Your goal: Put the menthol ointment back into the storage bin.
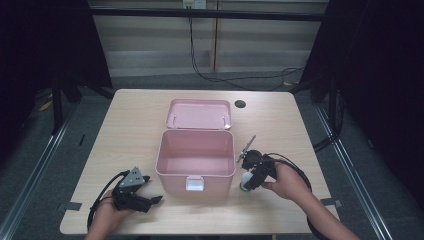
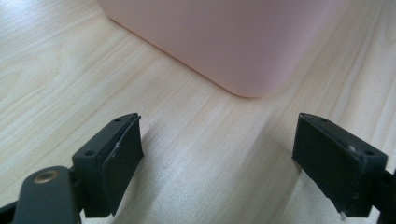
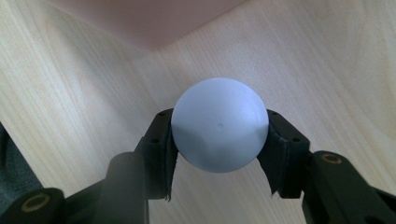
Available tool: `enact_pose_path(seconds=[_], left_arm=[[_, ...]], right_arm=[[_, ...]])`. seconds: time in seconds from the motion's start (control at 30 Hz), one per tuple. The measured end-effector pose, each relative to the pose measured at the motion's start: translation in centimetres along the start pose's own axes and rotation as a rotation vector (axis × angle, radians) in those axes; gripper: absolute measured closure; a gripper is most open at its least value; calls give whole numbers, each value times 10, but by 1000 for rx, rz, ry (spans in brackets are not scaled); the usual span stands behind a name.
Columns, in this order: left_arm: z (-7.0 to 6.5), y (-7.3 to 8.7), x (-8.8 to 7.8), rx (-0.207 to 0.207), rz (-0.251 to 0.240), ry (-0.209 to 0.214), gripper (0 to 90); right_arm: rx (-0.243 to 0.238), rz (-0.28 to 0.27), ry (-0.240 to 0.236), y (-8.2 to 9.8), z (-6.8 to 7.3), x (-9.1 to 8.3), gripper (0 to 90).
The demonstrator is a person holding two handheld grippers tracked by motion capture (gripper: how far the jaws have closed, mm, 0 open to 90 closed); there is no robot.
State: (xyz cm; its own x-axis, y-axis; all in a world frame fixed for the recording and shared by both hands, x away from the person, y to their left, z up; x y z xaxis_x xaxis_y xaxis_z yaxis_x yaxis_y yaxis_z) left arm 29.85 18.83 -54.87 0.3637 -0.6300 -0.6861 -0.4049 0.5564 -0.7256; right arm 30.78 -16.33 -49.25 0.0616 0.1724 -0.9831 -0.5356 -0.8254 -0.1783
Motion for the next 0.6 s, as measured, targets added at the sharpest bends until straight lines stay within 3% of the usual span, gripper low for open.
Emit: enact_pose_path(seconds=[0.27, 0.6], left_arm=[[0, 0, 0, 3, 1, 0, 153], [0, 0, 0, -12, -5, -1, 153]], right_arm=[[8, 30, -9, -4, 0, -21, 507], [21, 19, -26, -16, -2, -58, 507]])
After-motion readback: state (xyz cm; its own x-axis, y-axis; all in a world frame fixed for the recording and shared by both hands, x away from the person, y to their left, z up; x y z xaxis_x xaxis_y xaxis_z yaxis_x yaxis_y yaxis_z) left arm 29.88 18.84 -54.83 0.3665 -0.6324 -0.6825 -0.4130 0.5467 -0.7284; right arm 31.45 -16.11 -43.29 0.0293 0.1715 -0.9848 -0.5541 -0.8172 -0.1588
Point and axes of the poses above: each handheld gripper's, and its own axes: x roughly forward along the jaws, y roughly out of its underside, z roughly to its left, the point moved 6 cm from there along x, roughly forward along the jaws, and after that the axes turned 2 degrees about -x, right-handed, at the moved point
